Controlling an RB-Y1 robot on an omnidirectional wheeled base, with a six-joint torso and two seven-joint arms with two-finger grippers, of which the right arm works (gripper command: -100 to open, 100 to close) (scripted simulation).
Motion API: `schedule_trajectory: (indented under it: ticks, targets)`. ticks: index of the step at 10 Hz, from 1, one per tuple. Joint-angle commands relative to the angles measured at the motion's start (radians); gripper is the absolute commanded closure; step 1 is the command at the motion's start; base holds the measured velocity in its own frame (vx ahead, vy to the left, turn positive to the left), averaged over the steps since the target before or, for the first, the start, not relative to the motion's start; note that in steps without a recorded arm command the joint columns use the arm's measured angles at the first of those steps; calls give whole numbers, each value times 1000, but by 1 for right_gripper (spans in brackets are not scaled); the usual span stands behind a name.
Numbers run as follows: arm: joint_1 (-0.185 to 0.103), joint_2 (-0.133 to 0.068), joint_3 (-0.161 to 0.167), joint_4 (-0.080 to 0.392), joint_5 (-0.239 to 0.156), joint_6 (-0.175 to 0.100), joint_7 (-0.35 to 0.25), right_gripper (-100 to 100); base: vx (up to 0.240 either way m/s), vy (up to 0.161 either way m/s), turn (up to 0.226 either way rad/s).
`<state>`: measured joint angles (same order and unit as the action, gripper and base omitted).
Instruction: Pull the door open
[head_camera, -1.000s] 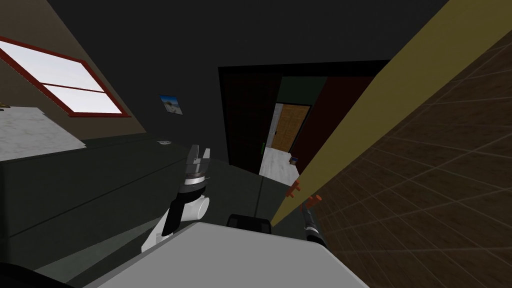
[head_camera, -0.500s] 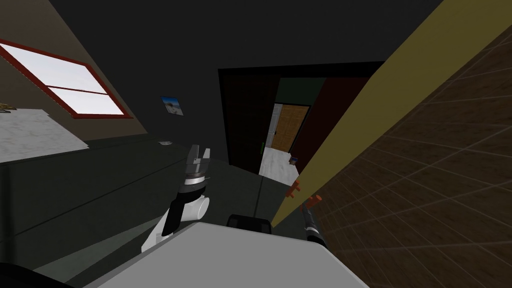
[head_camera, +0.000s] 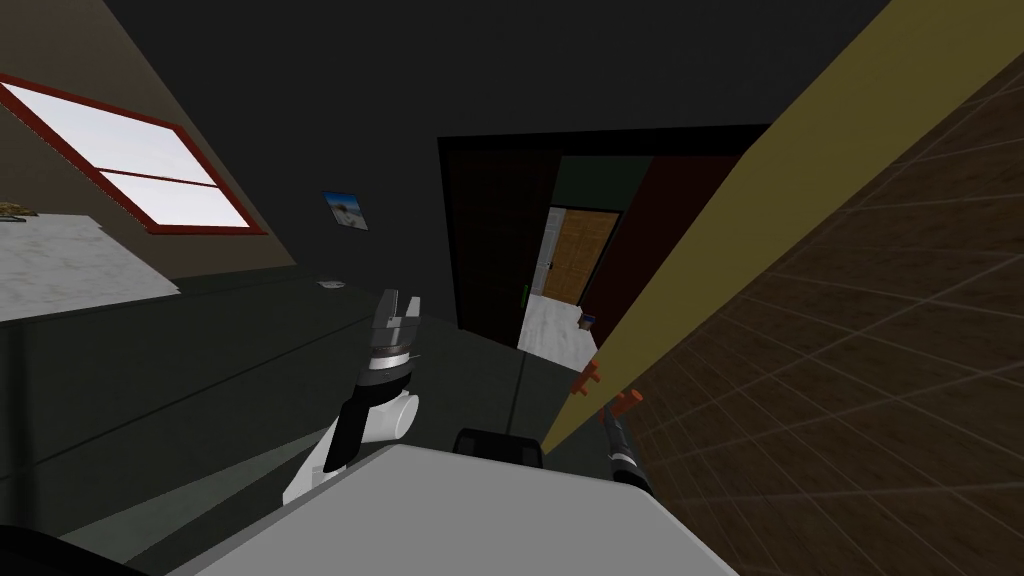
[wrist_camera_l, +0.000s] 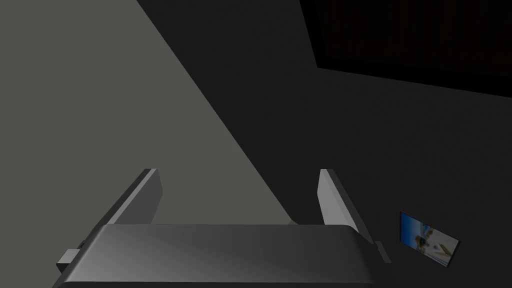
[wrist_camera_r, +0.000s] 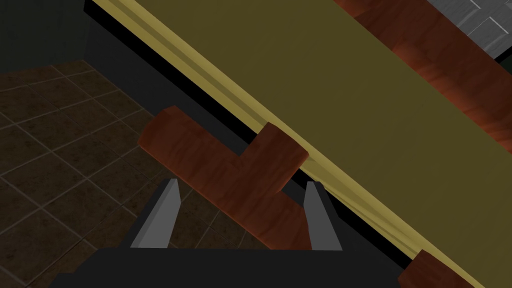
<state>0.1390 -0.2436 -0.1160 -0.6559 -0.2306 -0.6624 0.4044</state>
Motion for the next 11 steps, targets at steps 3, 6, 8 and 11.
schedule_trajectory:
  ticks: [3,6,8,11]
  targets:
    - [-6,14,5,-25,-7,10,-29,100,0,0,0]
    - [-7,15,9,-26,-9,9,-38,100,-7,-17,8]
    - [-7,15,9,-26,-9,9,-38,100,-3,2,0]
    - [-7,15,9,-26,-9,9,-38,100,0,0,0]
